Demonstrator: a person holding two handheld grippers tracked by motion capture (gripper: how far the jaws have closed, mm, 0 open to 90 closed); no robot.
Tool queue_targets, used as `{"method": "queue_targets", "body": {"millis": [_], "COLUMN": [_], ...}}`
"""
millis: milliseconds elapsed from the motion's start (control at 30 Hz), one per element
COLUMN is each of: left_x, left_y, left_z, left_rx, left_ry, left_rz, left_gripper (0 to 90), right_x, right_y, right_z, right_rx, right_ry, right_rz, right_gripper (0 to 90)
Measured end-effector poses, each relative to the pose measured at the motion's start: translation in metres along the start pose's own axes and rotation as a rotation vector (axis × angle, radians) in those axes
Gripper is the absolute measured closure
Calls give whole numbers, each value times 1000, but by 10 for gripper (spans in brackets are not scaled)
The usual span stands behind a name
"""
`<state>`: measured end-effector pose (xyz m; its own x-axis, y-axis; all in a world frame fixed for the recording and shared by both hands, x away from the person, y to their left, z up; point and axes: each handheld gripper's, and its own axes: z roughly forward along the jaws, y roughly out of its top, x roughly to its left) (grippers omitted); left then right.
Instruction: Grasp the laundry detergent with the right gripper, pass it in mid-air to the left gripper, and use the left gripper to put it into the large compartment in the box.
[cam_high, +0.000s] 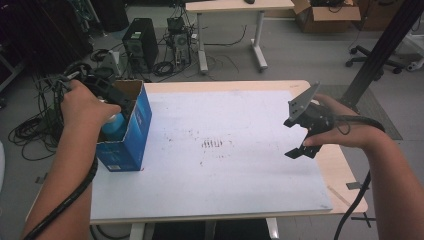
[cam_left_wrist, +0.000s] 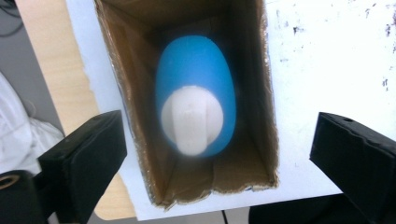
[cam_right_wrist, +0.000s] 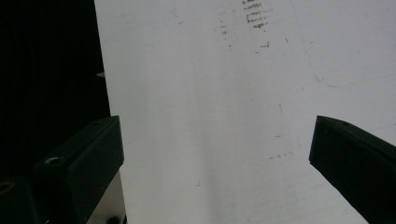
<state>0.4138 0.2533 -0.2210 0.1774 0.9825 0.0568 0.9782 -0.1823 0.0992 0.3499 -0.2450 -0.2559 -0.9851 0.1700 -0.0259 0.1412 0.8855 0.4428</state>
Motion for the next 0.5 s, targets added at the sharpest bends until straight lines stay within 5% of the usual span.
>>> {"method": "queue_targets", "body": {"millis": [300, 500], "left_x": [-13, -41], "left_y": [-2, -6], "left_z": [-22, -46], "left_rx": [-45, -137], "left_ry": [15, -27], "left_rz": [79, 225], "left_gripper": [2, 2], "right_x": [0, 1], "right_y": [2, 6], "right_z": [-5, -8], "right_rx": [-10, -6], "right_ry": [-12, -18], "right_rz": [6, 2], "right_gripper": [32, 34]}}
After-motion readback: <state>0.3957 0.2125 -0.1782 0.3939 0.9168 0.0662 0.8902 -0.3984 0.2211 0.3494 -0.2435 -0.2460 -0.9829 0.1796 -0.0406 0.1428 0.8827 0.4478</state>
